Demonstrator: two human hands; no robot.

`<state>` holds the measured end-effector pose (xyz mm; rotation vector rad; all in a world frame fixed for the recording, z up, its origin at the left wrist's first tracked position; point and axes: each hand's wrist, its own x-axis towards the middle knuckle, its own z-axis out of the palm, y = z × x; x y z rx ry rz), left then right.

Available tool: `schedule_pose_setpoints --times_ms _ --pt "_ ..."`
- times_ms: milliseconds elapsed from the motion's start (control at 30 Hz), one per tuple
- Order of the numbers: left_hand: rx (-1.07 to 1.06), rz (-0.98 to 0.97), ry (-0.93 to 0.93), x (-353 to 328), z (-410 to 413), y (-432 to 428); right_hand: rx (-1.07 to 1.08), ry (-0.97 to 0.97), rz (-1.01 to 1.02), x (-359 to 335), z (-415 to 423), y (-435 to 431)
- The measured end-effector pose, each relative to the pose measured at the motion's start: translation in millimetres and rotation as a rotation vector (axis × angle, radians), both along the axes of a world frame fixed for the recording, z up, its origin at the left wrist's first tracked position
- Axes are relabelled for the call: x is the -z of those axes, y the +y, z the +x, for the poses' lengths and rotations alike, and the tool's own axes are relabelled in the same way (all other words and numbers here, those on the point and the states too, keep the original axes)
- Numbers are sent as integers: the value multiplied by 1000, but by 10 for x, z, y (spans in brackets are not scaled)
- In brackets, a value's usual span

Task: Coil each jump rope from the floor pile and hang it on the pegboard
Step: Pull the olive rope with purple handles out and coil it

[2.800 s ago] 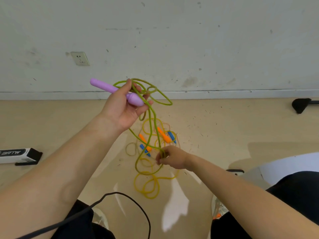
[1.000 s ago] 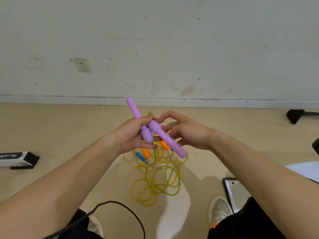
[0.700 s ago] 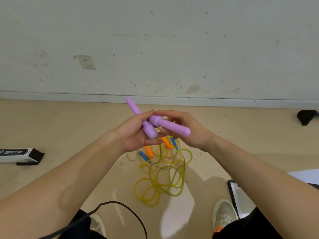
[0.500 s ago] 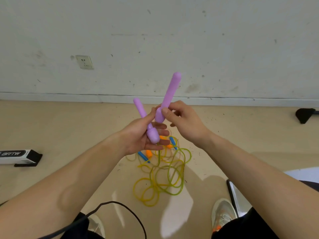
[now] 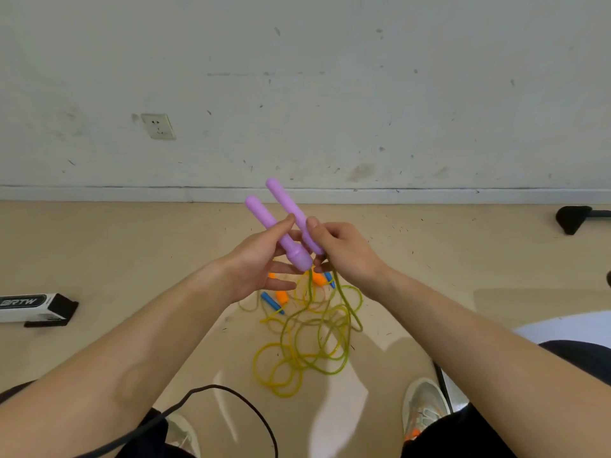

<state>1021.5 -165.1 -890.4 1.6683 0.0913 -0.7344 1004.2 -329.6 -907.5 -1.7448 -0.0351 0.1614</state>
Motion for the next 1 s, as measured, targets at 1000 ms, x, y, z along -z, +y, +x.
schedule_pose_setpoints --times_ms 1000 --pt "-12 635 -269 -94 52 245 -262 114 -325 92 57 -196"
